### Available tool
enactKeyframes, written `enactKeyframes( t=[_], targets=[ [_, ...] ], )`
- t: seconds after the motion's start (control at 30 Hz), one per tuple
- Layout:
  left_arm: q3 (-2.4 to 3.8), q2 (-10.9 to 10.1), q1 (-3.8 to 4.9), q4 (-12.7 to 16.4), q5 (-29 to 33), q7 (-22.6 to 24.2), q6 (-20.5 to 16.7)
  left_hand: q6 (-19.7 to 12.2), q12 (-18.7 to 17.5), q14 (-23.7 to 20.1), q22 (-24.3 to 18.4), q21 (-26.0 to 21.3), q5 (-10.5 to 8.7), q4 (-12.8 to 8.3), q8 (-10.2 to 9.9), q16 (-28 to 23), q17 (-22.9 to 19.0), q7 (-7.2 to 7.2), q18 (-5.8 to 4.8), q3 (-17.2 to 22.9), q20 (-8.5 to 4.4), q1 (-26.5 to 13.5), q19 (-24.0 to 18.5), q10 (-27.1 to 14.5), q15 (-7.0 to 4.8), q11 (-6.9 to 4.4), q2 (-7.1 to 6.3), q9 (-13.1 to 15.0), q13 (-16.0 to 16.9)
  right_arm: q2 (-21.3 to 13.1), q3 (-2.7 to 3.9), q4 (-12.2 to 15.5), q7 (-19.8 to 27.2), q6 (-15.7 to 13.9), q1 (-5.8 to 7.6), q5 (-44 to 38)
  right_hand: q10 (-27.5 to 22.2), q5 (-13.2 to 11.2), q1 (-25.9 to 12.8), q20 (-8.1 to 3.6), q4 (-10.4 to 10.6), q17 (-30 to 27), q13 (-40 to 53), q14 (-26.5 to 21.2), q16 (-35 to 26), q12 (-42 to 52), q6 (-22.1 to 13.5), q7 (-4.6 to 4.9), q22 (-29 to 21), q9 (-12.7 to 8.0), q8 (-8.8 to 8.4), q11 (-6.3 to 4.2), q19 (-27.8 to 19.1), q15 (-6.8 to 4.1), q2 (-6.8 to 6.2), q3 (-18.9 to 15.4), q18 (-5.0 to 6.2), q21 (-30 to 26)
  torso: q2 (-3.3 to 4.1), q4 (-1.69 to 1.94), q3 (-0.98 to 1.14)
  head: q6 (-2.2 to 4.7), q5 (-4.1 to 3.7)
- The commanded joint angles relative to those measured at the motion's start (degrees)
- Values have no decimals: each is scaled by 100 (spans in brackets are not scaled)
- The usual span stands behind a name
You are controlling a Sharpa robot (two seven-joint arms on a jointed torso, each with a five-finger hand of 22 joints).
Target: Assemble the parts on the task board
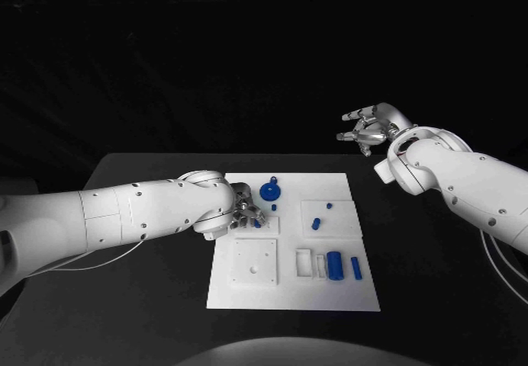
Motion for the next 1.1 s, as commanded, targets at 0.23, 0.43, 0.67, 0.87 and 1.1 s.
enactKeyframes(
  t=[0.23,0.43,0.67,0.87,1.1],
  targets=[
    [-7,37,-19,40,-77,129,127,967,30,8,56,-72,-557,-28,-41,6,-29,-860,69,19,87,207,20,57,-27,-239,-76,60,-37,-3,3,7,36,66,-9,-55,-31,26,-79,8,-15,-9,-3,-1,-36,-16,-2,30,1,6,1,-16,285,2,4,-8,116,-32,0,-1,2,-7,-16],
    [-7,13,-19,30,-108,127,126,990,33,9,55,-105,-890,343,-64,-1,-42,-881,75,-153,102,265,33,59,-33,-247,-257,59,-57,-9,3,8,43,64,-12,-53,-33,23,-93,9,12,-11,-7,-1,-40,-17,-6,31,5,7,2,-14,285,3,11,-72,117,-30,-1,2,-2,-1,-24],
    [-6,-15,-20,14,-141,134,96,1022,41,8,62,-126,-1260,778,-70,-7,-56,-894,84,-214,115,378,43,60,-37,-252,-473,66,-78,-13,3,6,60,51,-17,-36,-32,-370,-52,22,250,-15,0,2,-39,6,-33,24,-4,7,1,-2,286,16,106,-612,127,-41,2,1,-7,6,-30],
    [-5,-33,-20,0,-167,145,54,1069,57,10,67,-138,-1589,1336,-67,1,-52,-905,104,-260,133,559,53,60,-43,-257,-720,74,-99,-14,3,2,70,35,-24,-23,-35,-445,-22,25,358,-21,-3,0,-43,8,-64,27,-11,5,-1,5,287,19,107,-751,132,-50,1,2,-11,13,-28],
    [-4,-65,-20,12,-180,160,41,1134,75,8,73,-137,-1999,1894,-63,10,-47,-910,138,-404,166,713,56,60,-48,-261,-964,90,-117,-15,3,-5,79,30,-33,-7,-38,-433,-33,27,427,-29,-9,-2,-51,6,-67,26,-16,5,0,5,285,20,108,-808,135,-57,-1,2,-8,15,-22]
  ],
)
